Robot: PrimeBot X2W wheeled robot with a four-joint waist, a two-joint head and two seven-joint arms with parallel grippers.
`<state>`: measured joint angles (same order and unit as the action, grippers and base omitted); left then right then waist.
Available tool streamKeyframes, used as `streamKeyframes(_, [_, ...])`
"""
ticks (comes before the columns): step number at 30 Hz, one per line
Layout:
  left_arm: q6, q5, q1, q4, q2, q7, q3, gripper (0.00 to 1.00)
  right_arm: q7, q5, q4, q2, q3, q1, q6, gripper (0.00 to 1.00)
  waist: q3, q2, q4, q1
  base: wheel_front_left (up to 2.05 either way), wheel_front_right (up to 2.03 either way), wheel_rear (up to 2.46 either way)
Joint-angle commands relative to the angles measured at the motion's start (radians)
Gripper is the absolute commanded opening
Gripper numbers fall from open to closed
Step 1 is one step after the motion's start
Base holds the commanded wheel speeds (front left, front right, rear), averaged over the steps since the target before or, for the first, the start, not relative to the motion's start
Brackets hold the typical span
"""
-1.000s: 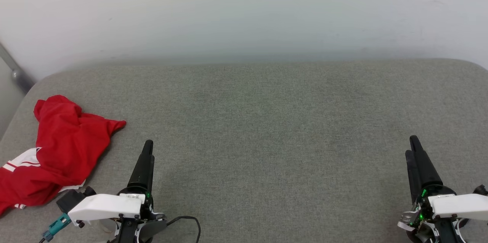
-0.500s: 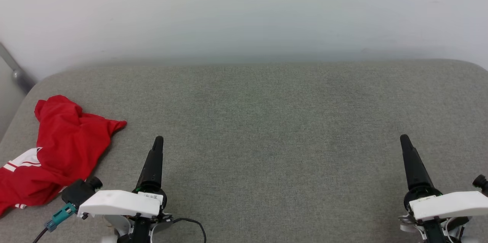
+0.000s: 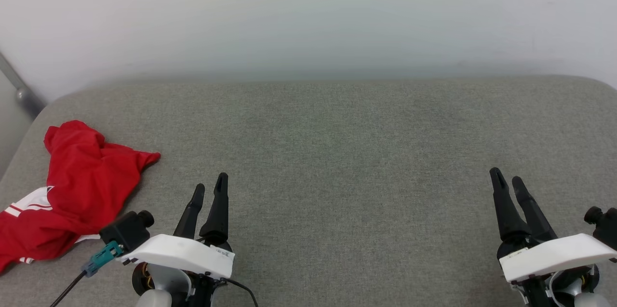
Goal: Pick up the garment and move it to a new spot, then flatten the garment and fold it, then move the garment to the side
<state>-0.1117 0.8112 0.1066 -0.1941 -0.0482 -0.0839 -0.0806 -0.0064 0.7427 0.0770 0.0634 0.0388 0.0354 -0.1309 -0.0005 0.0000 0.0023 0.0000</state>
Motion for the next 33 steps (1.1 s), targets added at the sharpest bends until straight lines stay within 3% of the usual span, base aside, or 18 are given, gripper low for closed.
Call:
streamKeyframes(1, [0.008, -0.060, 0.023, 0.006, -0.003, -0.012, -0.010, 1.00, 0.006, -0.051, -0.024, 0.001, -0.003, -0.002, 0.000, 1.00, 0.000, 0.0000, 0.000, 0.0000, 0.00, 0.00, 0.00])
streamKeyframes(17, [0.061, -0.297, 0.027, 0.000, -0.030, -0.058, -0.048, 1.00, 0.008, -0.282, -0.067, -0.001, -0.015, -0.014, 0.000, 1.00, -0.003, 0.0000, 0.002, 0.0000, 0.00, 0.00, 0.00])
streamKeyframes(33, [0.092, -0.445, 0.023, -0.013, -0.050, -0.097, -0.075, 1.00, 0.003, -0.444, -0.088, -0.004, -0.017, -0.024, 0.000, 1.00, -0.007, 0.0000, 0.001, 0.0000, 0.00, 0.00, 0.00])
